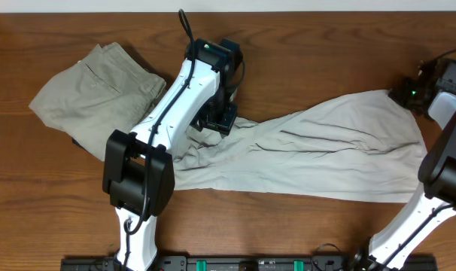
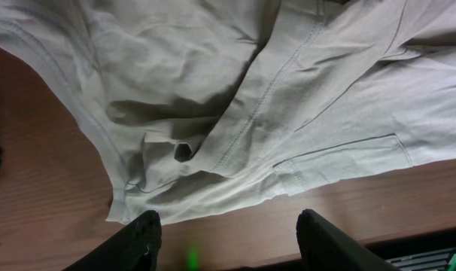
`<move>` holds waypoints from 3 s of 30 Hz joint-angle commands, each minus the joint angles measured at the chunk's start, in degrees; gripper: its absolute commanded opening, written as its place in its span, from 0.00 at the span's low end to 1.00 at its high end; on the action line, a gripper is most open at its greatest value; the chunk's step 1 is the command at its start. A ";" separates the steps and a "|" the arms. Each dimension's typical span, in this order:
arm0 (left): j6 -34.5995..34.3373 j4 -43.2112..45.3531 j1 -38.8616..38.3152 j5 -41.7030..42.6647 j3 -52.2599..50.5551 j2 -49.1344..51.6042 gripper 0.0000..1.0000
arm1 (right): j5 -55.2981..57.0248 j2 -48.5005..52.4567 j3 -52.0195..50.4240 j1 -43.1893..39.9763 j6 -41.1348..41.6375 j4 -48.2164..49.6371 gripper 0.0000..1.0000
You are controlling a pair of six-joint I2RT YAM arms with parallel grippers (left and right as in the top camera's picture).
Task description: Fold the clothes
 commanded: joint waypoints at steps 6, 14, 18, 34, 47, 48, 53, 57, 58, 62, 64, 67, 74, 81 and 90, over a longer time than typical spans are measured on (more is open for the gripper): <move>0.11 -0.07 0.22 -0.57 -0.33 0.22 0.60 | -1.11 -15.15 -0.48 -3.02 -1.38 -8.48 0.01; 0.79 -0.11 0.22 -0.61 -0.33 0.22 0.60 | 5.86 -25.18 -0.48 -3.04 -3.69 -23.15 0.01; 0.79 -0.11 0.22 -0.61 -0.33 0.22 0.60 | 10.27 -27.82 -0.48 -3.04 -3.67 -31.76 0.01; 0.26 3.34 -0.13 6.60 -3.54 0.33 0.69 | 23.26 -28.89 -0.48 -2.97 -0.85 -43.78 0.01; -1.81 14.99 -0.66 6.56 -17.42 0.33 0.68 | 20.92 -28.89 -0.48 -2.93 -0.87 -43.21 0.01; -1.84 15.41 -0.66 5.70 -17.62 0.33 0.68 | 20.92 -28.89 -0.48 -2.93 -0.87 -43.15 0.01; -2.05 15.37 -0.66 -3.28 -17.68 0.20 0.64 | 20.92 -28.89 -0.48 -2.93 -0.87 -43.12 0.01; -4.48 13.73 -0.66 -11.54 -17.68 0.20 0.64 | 20.94 -28.89 -0.48 -2.99 -0.87 -42.93 0.01; -5.18 13.53 -0.63 -13.07 -17.68 0.20 0.64 | 20.94 -28.89 -0.48 -2.99 -0.87 -42.91 0.01; -5.29 13.57 -0.66 -11.63 -17.70 0.20 0.64 | 20.94 -28.89 -0.48 -2.97 -0.87 -42.91 0.01; -5.22 13.68 -0.66 -7.30 -17.70 0.22 0.64 | 20.94 -28.89 -0.48 -2.99 -0.87 -42.91 0.01; -4.59 14.51 -0.66 -0.48 -18.43 0.24 0.64 | 20.94 -28.89 -0.48 -2.99 -0.87 -42.93 0.01; -4.66 15.47 -0.66 0.33 -22.08 0.26 0.33 | 20.96 -28.89 -0.48 -3.04 -0.87 -42.86 0.01; -4.61 13.64 -0.24 -0.87 -21.64 -0.83 0.06 | 21.29 -28.89 -0.48 -3.04 -0.87 -42.88 0.01; -4.61 6.47 1.16 -10.23 -20.39 -9.60 0.06 | 22.91 -28.89 -0.48 -3.41 1.36 -44.41 0.01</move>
